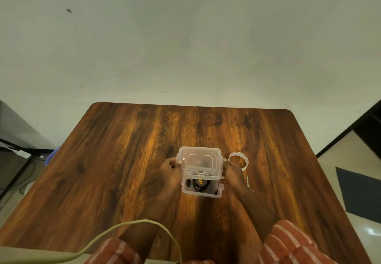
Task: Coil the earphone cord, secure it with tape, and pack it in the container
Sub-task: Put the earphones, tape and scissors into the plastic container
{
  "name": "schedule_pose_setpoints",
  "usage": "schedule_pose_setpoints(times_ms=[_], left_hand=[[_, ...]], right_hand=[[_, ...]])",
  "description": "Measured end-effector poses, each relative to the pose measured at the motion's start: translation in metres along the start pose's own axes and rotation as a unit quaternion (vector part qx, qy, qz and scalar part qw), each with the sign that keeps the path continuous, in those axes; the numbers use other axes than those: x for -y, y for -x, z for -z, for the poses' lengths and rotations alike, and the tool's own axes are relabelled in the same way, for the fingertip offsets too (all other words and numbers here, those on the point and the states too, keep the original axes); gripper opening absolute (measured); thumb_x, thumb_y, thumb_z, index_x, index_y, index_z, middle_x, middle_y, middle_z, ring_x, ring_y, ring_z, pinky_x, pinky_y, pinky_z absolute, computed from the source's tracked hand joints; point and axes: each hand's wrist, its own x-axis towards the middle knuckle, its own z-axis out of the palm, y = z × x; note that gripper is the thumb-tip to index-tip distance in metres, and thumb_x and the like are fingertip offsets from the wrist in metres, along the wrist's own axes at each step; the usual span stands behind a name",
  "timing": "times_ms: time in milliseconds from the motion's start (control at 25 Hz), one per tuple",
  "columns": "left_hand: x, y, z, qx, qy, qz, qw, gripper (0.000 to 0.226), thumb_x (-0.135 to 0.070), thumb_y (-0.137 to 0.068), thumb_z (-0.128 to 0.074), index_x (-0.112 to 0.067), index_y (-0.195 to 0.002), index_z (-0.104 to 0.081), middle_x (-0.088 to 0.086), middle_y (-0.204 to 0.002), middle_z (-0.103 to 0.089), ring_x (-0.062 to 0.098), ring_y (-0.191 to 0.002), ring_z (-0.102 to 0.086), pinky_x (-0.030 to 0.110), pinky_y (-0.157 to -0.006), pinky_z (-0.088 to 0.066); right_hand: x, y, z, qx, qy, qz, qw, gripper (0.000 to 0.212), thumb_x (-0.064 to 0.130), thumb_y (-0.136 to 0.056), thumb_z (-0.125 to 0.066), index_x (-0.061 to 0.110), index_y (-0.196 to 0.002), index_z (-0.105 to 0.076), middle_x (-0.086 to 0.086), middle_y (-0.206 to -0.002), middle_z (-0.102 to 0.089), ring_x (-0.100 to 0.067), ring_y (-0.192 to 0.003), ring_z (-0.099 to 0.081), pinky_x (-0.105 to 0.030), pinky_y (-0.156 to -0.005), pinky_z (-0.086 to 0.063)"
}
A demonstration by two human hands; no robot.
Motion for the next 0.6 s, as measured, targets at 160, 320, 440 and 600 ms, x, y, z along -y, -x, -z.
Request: schedule_pose_setpoints(times_ms=[160, 320, 440, 600], left_hand=[[0.008, 0.001, -0.023, 0.002, -0.090, -0.004, 0.996, 0.009, -0.016, -0.088, -0.065, -0.016, -0.091, -0.073, 0.001, -0.088, -0.073, 0.011, -0.074, -0.066, 0.019, -0.054, -0.046], [0.023, 0.014, -0.034, -0.006, -0.179, -0.022, 0.983, 0.014, -0.023, -0.090, -0.064, -0.017, -0.096, -0.074, 0.000, -0.090, -0.074, 0.012, -0.076, -0.067, 0.024, -0.060, -0.054], [0.038, 0.015, -0.032, -0.017, -0.241, -0.031, 0.970, 0.021, -0.029, -0.091, -0.061, -0.018, -0.105, -0.073, 0.000, -0.098, -0.074, 0.014, -0.084, -0.068, 0.021, -0.061, -0.051], [0.056, 0.005, -0.027, 0.010, -0.255, 0.021, 0.967, 0.021, -0.023, -0.092, -0.062, -0.015, -0.108, -0.072, 0.003, -0.102, -0.074, 0.018, -0.089, -0.069, 0.027, -0.074, -0.055]], right_hand=[[-0.008, 0.001, 0.014, -0.118, 0.102, 0.036, 0.987, 0.018, 0.010, -0.097, -0.053, 0.004, -0.104, -0.068, -0.009, -0.101, -0.070, -0.028, -0.091, -0.066, -0.048, -0.091, -0.054], [-0.041, -0.003, 0.009, -0.081, 0.121, -0.011, 0.989, 0.016, 0.007, -0.088, -0.063, 0.011, -0.101, -0.071, -0.008, -0.101, -0.075, -0.023, -0.087, -0.070, -0.043, -0.080, -0.061], [-0.054, -0.001, 0.003, -0.075, 0.119, -0.003, 0.990, 0.015, 0.008, -0.084, -0.070, 0.015, -0.097, -0.075, 0.000, -0.095, -0.075, -0.018, -0.084, -0.069, -0.035, -0.073, -0.060], [-0.062, -0.011, 0.001, -0.065, 0.102, -0.025, 0.992, 0.020, 0.006, -0.083, -0.071, 0.016, -0.100, -0.074, 0.002, -0.097, -0.073, -0.020, -0.090, -0.069, -0.038, -0.077, -0.060]])
